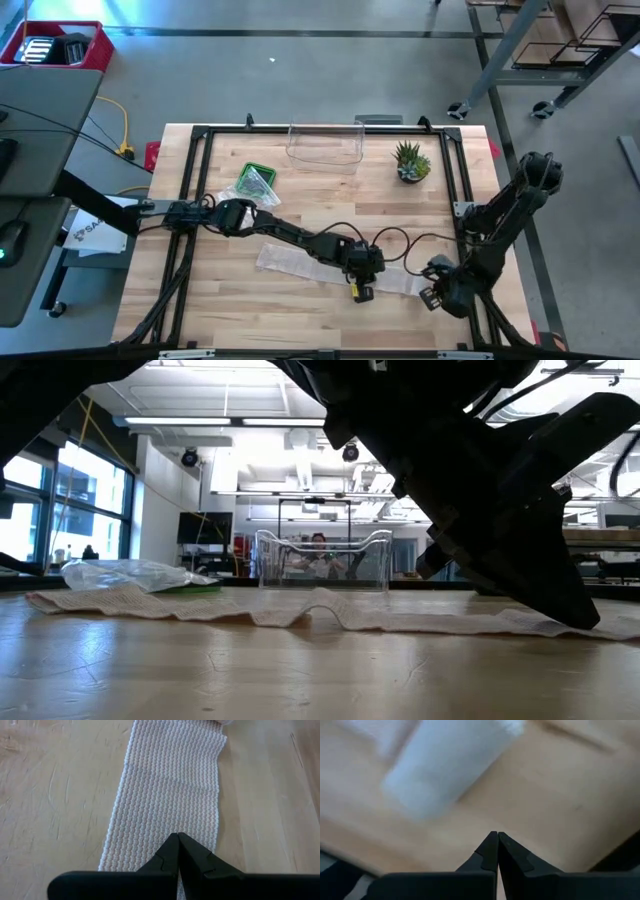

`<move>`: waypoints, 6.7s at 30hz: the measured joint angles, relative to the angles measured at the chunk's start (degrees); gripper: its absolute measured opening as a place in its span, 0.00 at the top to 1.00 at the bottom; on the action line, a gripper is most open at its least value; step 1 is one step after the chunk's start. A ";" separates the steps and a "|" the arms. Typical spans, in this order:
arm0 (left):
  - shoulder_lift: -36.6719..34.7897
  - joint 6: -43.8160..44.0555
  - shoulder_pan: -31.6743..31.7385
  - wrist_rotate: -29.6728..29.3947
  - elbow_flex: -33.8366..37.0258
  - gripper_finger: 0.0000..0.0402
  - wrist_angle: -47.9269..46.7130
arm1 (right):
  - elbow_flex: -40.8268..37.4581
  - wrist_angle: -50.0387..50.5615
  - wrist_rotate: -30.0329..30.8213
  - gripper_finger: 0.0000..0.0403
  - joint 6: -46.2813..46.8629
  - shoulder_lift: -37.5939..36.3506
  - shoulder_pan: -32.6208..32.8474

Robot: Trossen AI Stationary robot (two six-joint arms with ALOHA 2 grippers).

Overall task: Roll bandage
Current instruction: Roll the bandage

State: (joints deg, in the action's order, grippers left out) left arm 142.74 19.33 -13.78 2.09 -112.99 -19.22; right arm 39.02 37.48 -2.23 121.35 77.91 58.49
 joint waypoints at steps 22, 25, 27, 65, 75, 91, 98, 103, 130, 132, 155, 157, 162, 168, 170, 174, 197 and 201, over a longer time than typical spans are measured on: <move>-0.04 -1.02 0.11 0.18 -0.02 1.00 -2.03 | -4.50 -7.87 7.72 1.00 -1.64 -0.33 -5.42; -0.04 -1.03 0.13 0.37 -0.02 1.00 -2.30 | -4.43 -9.90 8.92 1.00 -1.86 -0.35 -6.06; -0.07 -1.24 0.13 0.37 -0.04 1.00 -2.57 | -3.79 -9.53 9.71 1.00 -2.12 -0.35 -6.16; -3.86 -20.02 2.98 -0.19 -0.06 1.00 -23.01 | -0.83 -8.15 20.02 1.00 -9.19 -0.39 -12.92; -3.72 -14.07 2.70 -0.53 0.11 1.00 -17.19 | -0.83 -11.22 20.59 1.00 -12.97 0.01 -15.12; -4.70 -17.94 0.60 -1.27 0.11 1.00 -21.39 | -0.83 -13.54 20.12 1.00 -13.85 3.61 -15.40; -5.07 -18.47 2.21 -1.16 -0.11 1.00 -30.39 | -0.83 -13.53 19.95 1.00 -13.81 3.63 -15.40; -6.03 -18.10 2.54 -0.42 0.02 1.00 -31.44 | -0.83 -13.27 19.37 1.00 -13.82 3.65 -15.40; -29.45 -16.44 3.36 -6.96 21.18 1.00 -27.09 | -0.85 -14.25 19.89 1.00 -13.71 3.69 -15.40; -35.01 -13.52 2.91 -8.06 29.17 1.00 -23.84 | -0.85 -14.26 19.85 1.00 -13.82 3.69 -15.40; -53.91 11.93 -10.13 -4.30 64.58 1.00 -15.23 | -0.85 -13.71 16.82 1.00 -13.17 3.67 -15.49; -53.90 11.95 -10.08 -4.53 64.62 1.00 -15.48 | -0.85 -13.46 16.74 1.00 -13.17 3.67 -15.49; -53.62 11.06 -10.08 -5.64 64.63 1.00 -16.51 | -0.85 -13.43 15.90 1.00 -13.17 3.67 -15.49; -53.62 11.67 -10.08 -5.69 64.64 1.00 -19.02 | -0.85 -13.43 15.38 1.00 -13.15 3.67 -15.49; -53.62 12.76 -10.08 -5.60 65.13 1.00 -19.42 | -0.85 -13.41 15.28 1.00 -13.17 3.67 -15.49; -53.62 15.79 -10.08 -3.64 66.56 1.00 -20.98 | -0.85 -13.43 15.26 1.00 -13.17 3.67 -15.49; -53.83 24.90 -9.99 4.55 69.42 1.00 -27.58 | -0.85 -13.58 15.26 1.00 -13.17 3.67 -15.49; -53.83 28.85 -10.03 10.78 71.89 1.00 -27.71 | -0.85 -13.68 15.26 1.00 -13.16 3.67 -15.49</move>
State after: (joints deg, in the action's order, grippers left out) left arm 88.91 48.18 -23.81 12.87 -41.10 -46.93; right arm 38.17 23.81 13.04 108.19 81.58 43.00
